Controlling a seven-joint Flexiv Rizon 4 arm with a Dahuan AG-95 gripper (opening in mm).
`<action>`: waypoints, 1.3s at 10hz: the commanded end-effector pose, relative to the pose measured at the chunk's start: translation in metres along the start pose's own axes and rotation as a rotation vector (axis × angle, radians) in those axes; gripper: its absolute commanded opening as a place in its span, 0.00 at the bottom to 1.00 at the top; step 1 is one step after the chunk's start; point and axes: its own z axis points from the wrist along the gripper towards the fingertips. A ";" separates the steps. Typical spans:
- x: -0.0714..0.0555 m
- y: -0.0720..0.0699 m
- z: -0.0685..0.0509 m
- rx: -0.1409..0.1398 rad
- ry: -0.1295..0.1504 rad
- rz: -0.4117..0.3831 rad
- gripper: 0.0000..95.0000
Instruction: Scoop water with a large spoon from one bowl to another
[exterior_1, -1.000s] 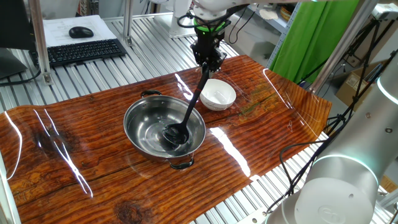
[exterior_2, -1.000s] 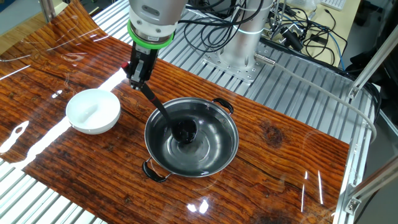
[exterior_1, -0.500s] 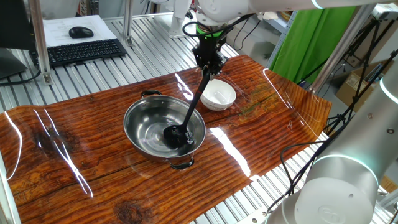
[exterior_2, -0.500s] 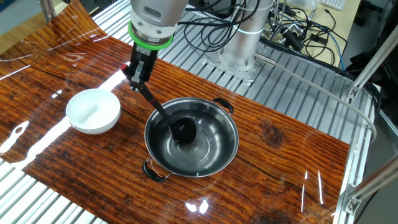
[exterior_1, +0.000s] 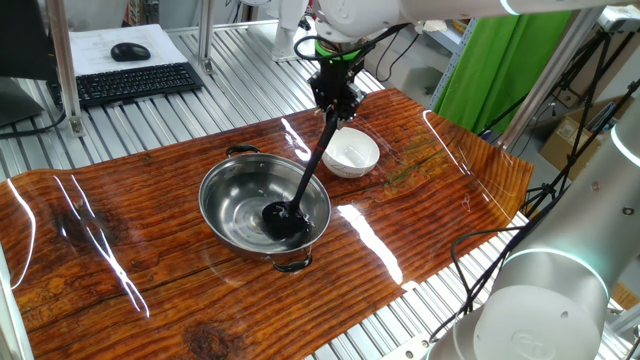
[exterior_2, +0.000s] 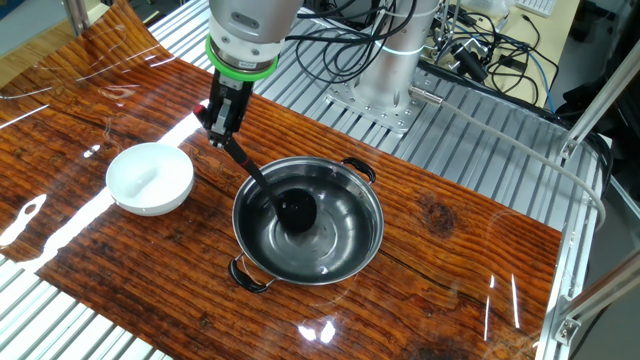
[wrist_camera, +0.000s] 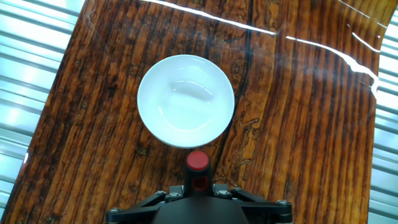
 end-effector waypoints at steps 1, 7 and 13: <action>0.002 0.000 0.001 -0.002 0.003 -0.007 0.00; 0.008 -0.002 0.006 -0.009 -0.002 -0.011 0.00; 0.013 -0.001 0.011 -0.017 -0.004 -0.004 0.00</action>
